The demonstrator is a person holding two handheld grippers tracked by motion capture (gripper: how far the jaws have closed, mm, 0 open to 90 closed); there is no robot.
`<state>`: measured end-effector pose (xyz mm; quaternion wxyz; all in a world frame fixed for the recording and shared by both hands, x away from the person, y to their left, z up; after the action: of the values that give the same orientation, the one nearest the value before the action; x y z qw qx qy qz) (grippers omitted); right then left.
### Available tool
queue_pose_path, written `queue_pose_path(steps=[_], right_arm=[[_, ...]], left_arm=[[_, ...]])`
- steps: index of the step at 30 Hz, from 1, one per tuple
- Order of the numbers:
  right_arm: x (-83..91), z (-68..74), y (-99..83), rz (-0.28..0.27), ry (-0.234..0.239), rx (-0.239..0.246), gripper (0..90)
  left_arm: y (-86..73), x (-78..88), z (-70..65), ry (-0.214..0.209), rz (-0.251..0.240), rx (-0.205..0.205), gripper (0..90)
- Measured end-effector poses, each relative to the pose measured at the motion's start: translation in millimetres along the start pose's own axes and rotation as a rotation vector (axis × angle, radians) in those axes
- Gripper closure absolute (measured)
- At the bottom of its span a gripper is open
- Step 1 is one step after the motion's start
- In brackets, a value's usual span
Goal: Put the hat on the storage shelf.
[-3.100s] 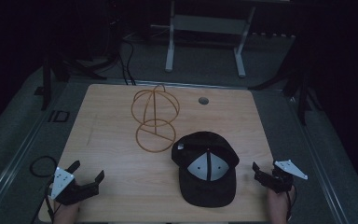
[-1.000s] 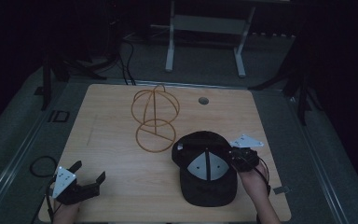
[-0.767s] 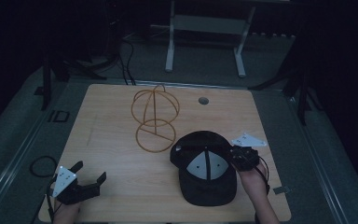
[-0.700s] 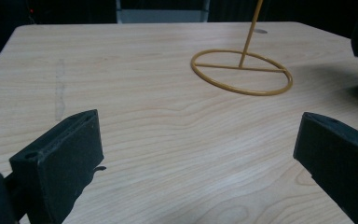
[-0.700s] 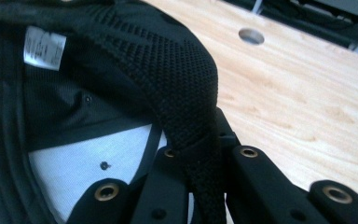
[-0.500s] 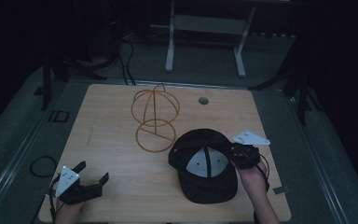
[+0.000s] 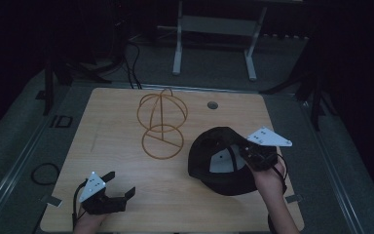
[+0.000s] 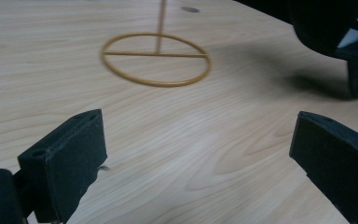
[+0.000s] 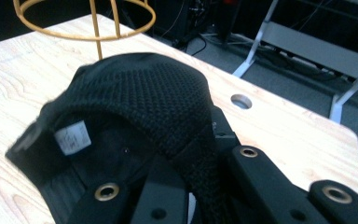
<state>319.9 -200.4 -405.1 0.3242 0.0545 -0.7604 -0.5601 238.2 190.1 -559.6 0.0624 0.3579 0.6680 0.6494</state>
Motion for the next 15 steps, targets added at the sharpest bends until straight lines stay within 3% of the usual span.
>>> queue_pose_path(steps=[6,9,10,15], right_arm=[[4.1,2.9,11.5,-0.023,0.006,0.009,88.2],[5.2,5.5,15.6,-0.034,0.012,0.015,88.2],[5.7,7.0,17.7,-0.041,0.02,0.016,88.2],[8.0,18.2,27.8,-0.061,0.043,0.043,88.2]], left_arm=[[9.3,-10.8,-19.4,-0.052,0.028,-0.023,5.0],[14.3,-12.8,-26.9,-0.073,0.027,-0.032,5.5],[23.1,-16.1,-35.9,-0.096,0.017,-0.042,5.5],[34.2,-24.3,-44.5,-0.129,0.014,-0.048,6.6]])
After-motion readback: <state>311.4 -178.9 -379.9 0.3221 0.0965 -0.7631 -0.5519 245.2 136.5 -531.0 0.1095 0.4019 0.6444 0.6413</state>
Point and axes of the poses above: each handheld gripper's, and its own axes: x roughly backward along the jaws, y roughly out of its top, z roughly to its left, the point moved 4 cm from there along -x, roughly forward along the jaws, and after that the axes turned 1 degree about -z, right-handed, at the moved point
